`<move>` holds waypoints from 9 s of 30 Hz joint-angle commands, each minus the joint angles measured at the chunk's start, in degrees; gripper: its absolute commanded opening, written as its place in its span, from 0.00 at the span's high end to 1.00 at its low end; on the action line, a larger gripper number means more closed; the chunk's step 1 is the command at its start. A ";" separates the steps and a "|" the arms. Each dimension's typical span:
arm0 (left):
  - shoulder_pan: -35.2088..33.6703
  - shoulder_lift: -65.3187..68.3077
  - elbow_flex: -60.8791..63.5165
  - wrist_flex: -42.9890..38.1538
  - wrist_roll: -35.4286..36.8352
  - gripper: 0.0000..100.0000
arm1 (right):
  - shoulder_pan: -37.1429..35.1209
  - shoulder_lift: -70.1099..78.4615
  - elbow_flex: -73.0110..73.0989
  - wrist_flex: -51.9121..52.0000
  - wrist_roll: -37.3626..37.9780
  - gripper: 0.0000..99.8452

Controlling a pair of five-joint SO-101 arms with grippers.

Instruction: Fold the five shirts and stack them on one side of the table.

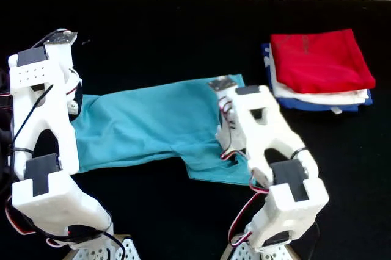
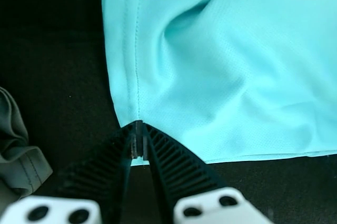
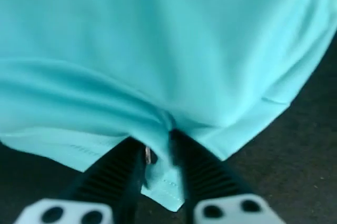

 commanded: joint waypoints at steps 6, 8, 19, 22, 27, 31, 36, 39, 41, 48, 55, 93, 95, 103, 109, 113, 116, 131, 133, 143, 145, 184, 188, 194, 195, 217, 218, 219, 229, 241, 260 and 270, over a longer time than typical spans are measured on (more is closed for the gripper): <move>0.84 -0.22 -0.75 -0.44 0.44 0.99 | 1.01 -12.18 -1.89 8.31 0.70 0.99; 0.84 -0.22 -0.75 -0.44 0.53 0.99 | 1.01 -13.14 -1.89 10.07 1.93 0.99; 0.66 -0.66 -0.75 -0.35 0.62 0.99 | 8.22 -13.49 -1.89 11.21 9.14 0.99; 0.84 -0.66 -0.75 -0.35 0.62 0.99 | 7.69 -13.49 -1.80 11.21 9.41 0.99; 0.57 -0.13 -2.68 -4.84 7.56 0.99 | 5.93 -13.76 -1.45 12.18 9.41 0.92; 0.92 0.22 -4.53 -10.46 14.07 0.96 | 5.41 -14.11 -2.42 14.64 9.41 0.79; 1.36 7.87 -5.14 -19.08 19.52 0.92 | 5.32 -18.86 -9.01 14.55 8.70 0.79; 2.86 13.05 -5.23 -20.48 19.60 0.92 | 5.32 -19.91 -14.02 12.62 3.16 0.80; 4.44 15.78 -7.25 -20.48 19.60 0.92 | 4.97 -19.65 -15.96 9.27 -0.35 0.80; 3.91 25.19 -17.80 -20.48 21.98 0.92 | -2.59 -5.49 -18.59 -0.48 -1.67 0.82; -1.36 31.08 -24.92 -15.82 21.71 0.92 | 2.95 14.20 -31.08 -8.48 -1.67 0.82; -1.27 -1.45 -8.22 8.26 13.45 0.92 | -1.19 -4.26 -51.21 28.97 -1.67 0.82; -1.10 -6.37 1.63 2.99 13.45 0.92 | -2.42 -8.13 -42.95 26.95 -1.58 0.82; 1.10 -20.35 38.81 -25.67 13.80 0.92 | -8.57 -24.13 -6.29 10.15 -1.32 0.82; -0.66 -21.67 49.98 -36.48 13.89 0.92 | -10.24 -27.56 13.14 -4.26 -1.32 0.82; -1.80 -22.11 52.79 -36.31 13.89 0.92 | -10.68 -27.38 20.88 -9.80 -1.32 0.82; -3.38 -22.20 54.29 -36.31 13.89 0.92 | -12.97 -27.82 23.52 -9.89 -1.32 0.82; -4.79 -22.20 59.03 -42.73 19.43 0.92 | -18.15 -39.78 16.40 1.01 3.96 0.82; -4.79 -22.20 59.03 -42.73 19.43 0.92 | -19.03 -41.45 19.30 1.71 4.92 0.82; -4.79 -22.20 58.95 -42.73 19.43 0.92 | -21.23 -38.20 31.87 -10.59 5.63 0.82; -4.79 -22.20 58.95 -42.73 19.43 0.92 | -21.23 -35.56 31.96 -12.62 5.63 0.82; -4.79 -22.20 58.95 -42.73 19.52 0.92 | -21.14 -34.15 22.02 -4.79 5.54 0.82; -4.79 -22.11 58.95 -42.73 19.52 0.92 | -21.14 -30.73 24.84 -9.63 5.36 0.83; -4.79 -22.11 58.95 -42.73 19.52 0.92 | -21.14 -24.48 25.45 -14.55 5.27 0.83; -4.79 -22.11 58.95 -42.73 19.52 0.92 | -21.14 -23.52 25.36 -14.81 5.36 0.83; -4.79 -22.11 58.95 -42.73 19.52 0.92 | -13.05 -33.01 24.40 -11.65 5.54 0.98; -4.79 -22.11 58.95 -42.73 19.52 0.92 | -13.14 -34.33 24.40 -10.68 5.54 0.98; -4.79 -22.11 58.95 -42.73 19.52 0.92 | -13.14 -35.38 24.31 -9.36 5.54 0.98; -4.79 -22.11 58.95 -42.73 19.52 0.92 | -13.23 -41.45 24.48 -2.68 5.54 0.97; -4.79 -22.11 58.95 -42.81 19.52 0.92 | -13.23 -42.07 24.04 -2.59 5.36 0.87; -4.79 -22.11 58.95 -42.81 19.52 0.92 | -21.76 -41.36 40.13 -13.41 5.54 0.87; -4.79 -22.11 58.95 -42.81 19.52 0.92 | -17.71 -28.00 41.10 -20.44 9.41 0.87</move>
